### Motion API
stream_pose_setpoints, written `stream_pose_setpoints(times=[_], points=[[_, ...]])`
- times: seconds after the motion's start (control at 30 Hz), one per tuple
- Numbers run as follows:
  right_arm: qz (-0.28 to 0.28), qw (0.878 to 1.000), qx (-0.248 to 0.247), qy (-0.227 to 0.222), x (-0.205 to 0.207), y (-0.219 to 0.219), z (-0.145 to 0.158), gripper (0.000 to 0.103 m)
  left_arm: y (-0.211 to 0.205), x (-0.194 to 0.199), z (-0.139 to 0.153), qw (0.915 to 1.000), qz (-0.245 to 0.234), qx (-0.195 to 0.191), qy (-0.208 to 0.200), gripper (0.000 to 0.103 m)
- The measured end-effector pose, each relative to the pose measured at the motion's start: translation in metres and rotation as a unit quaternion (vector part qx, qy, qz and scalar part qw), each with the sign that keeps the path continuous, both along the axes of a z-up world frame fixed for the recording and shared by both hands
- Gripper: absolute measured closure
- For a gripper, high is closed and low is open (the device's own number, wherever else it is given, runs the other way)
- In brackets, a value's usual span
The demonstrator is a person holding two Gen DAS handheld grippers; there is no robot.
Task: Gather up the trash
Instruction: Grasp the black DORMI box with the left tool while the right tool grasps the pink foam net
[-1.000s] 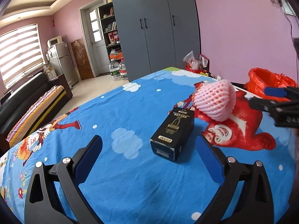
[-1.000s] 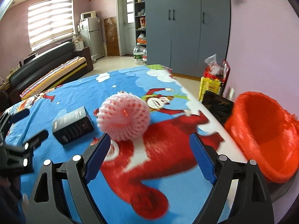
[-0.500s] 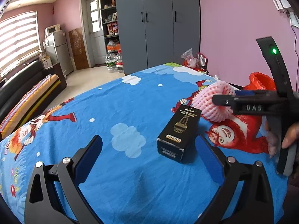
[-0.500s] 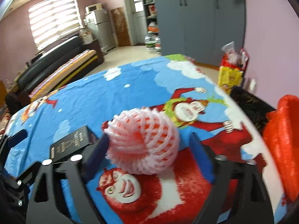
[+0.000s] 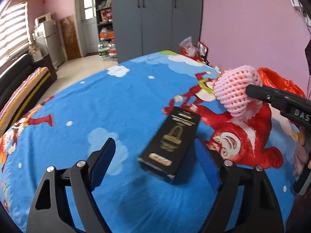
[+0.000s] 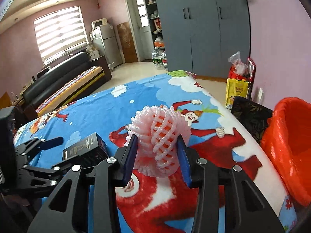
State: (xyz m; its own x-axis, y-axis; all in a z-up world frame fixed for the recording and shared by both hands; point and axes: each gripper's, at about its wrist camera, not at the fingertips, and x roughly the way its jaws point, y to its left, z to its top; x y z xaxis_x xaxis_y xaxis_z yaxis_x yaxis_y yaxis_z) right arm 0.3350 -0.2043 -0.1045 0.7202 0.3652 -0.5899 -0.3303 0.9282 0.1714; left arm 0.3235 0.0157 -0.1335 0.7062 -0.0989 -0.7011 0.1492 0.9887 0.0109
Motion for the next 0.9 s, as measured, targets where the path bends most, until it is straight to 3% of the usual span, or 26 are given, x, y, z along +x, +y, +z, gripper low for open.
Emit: stream_pose_setpoints(times=[0.07,0.1,0.13,0.27,0.67,0.9], points=[[-0.004,1.000,-0.001,-0.002,-0.005,-0.005,0.001,0.064,-0.010,0.002,-0.006,0.9998,-0.017,0.007,0.010,0.032],[-0.006,1.000,0.000,-0.002,-0.007,-0.008,0.001,0.064,-0.014,0.003,-0.010,0.9993,-0.028,0.010,0.022,0.047],[-0.008,1.000,0.002,-0.002,-0.010,-0.010,0.001,0.064,-0.016,0.003,-0.011,0.9991,-0.032,0.011,0.024,0.054],[-0.012,1.000,0.005,-0.003,-0.022,-0.017,0.001,0.063,-0.021,-0.005,-0.008,0.9989,-0.041,0.017,0.014,0.065],[-0.011,1.000,-0.001,-0.016,-0.077,-0.028,0.013,0.063,-0.034,-0.066,0.019,0.9987,-0.021,0.016,-0.043,0.065],[-0.012,1.000,-0.005,-0.025,-0.114,-0.037,0.022,0.063,-0.052,-0.108,0.036,0.9970,-0.034,0.014,-0.067,0.065]])
